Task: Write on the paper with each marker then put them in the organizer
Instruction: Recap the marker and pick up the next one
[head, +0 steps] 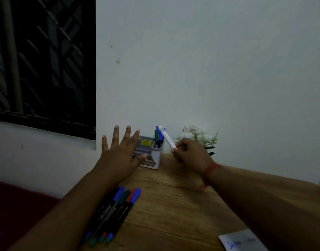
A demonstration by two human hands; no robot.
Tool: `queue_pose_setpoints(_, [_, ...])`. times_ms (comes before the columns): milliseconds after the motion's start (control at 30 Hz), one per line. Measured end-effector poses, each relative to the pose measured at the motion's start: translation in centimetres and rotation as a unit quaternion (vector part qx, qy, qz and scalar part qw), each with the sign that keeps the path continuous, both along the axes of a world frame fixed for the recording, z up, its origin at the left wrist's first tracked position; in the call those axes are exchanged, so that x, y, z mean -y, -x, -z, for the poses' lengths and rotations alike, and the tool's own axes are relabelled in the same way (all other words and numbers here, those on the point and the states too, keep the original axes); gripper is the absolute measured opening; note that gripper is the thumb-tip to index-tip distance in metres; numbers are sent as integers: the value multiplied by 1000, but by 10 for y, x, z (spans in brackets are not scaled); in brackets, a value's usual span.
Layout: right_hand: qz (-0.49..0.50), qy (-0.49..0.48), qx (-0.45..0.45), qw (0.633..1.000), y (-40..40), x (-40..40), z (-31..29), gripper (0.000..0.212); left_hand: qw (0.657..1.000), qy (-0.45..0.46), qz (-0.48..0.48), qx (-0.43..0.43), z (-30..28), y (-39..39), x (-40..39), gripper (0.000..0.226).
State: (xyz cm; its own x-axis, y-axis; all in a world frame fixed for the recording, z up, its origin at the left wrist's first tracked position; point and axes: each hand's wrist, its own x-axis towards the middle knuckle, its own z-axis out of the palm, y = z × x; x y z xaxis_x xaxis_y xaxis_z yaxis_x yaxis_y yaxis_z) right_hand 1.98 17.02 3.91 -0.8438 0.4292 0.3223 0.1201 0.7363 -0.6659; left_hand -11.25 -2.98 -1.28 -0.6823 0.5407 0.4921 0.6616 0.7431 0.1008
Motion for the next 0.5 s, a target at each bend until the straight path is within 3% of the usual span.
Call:
queue_pose_setpoints(133, [41, -213, -18, 976, 52, 3, -31, 15, 999, 22, -10, 44, -2, 8, 10, 96])
queue_pose_setpoints(267, [52, -378, 54, 923, 88, 11, -51, 12, 992, 48, -8, 114, -2, 10, 17, 101])
queue_pose_setpoints(500, [19, -472, 111, 874, 129, 24, -47, 16, 989, 73, 1, 129, -1, 10, 16, 101])
